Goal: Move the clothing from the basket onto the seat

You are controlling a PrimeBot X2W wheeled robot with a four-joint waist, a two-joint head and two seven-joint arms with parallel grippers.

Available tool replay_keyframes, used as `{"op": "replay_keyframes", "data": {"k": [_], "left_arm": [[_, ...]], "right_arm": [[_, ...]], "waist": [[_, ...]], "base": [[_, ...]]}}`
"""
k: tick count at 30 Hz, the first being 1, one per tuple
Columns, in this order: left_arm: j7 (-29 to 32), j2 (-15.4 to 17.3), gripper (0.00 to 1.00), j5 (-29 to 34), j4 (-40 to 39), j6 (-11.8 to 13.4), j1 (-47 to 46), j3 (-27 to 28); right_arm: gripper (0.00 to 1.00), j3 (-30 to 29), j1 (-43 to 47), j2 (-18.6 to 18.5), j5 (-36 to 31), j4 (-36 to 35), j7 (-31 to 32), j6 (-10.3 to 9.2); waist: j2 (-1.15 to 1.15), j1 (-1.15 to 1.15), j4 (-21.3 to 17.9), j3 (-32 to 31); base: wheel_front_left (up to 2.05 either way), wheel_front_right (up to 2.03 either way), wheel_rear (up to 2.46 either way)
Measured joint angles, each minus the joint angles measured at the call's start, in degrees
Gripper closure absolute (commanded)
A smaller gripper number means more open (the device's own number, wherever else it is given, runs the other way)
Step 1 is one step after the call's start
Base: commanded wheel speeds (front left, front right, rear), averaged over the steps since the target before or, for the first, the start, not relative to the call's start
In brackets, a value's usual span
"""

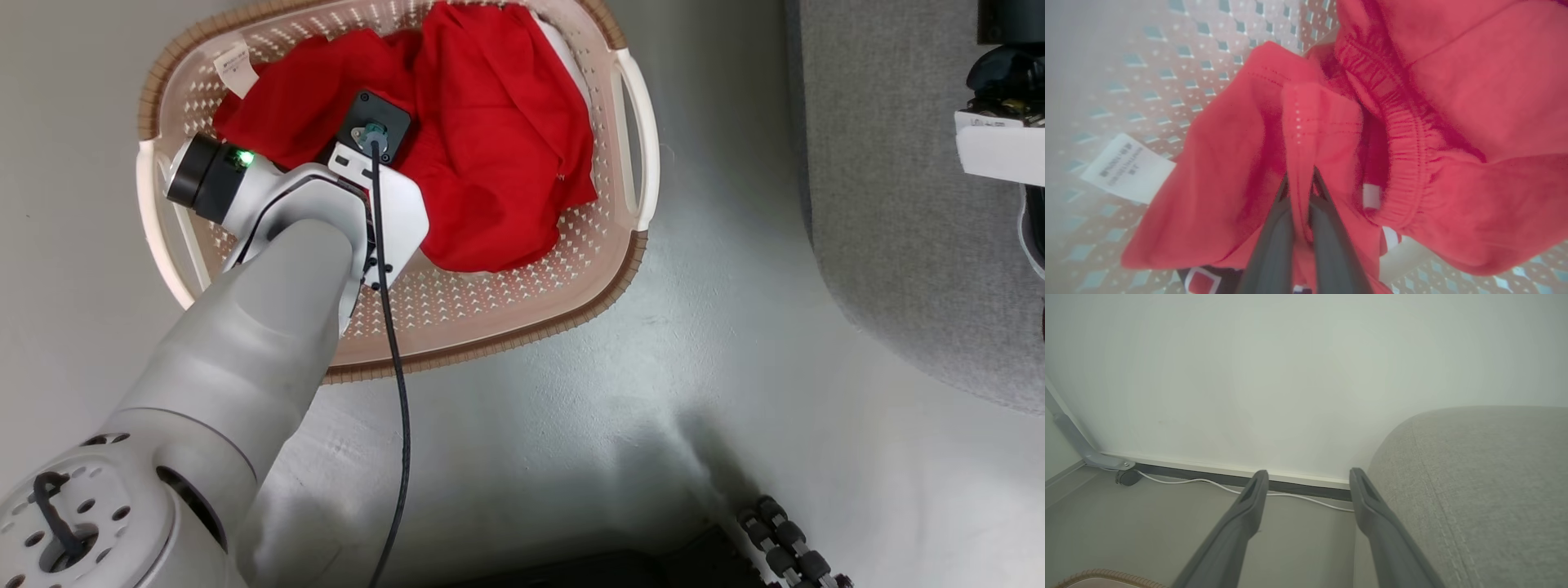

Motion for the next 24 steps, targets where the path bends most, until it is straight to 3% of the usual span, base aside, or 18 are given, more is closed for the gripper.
{"op": "replay_keyframes", "data": {"k": [12, 24], "left_arm": [[-11.25, -0.05, 1.0, -4.52, -0.79, -1.91, 4.07, 1.56], [-15.23, -0.2, 1.0, -7.43, -6.8, -1.36, 10.62, 1.74]], "right_arm": [[0.0, 0.75, 0.66, 1.33, 0.0, 4.7, -0.03, 0.0], [0.0, 1.6, 8.45, 4.22, -0.18, 10.46, -0.03, 0.0]], "waist": [[0.0, 0.0, 1.65, -7.66], [0.0, 0.0, 3.79, -19.65]], "base": [[0.0, 0.0, 0.0], [0.0, 0.0, 0.0]]}}
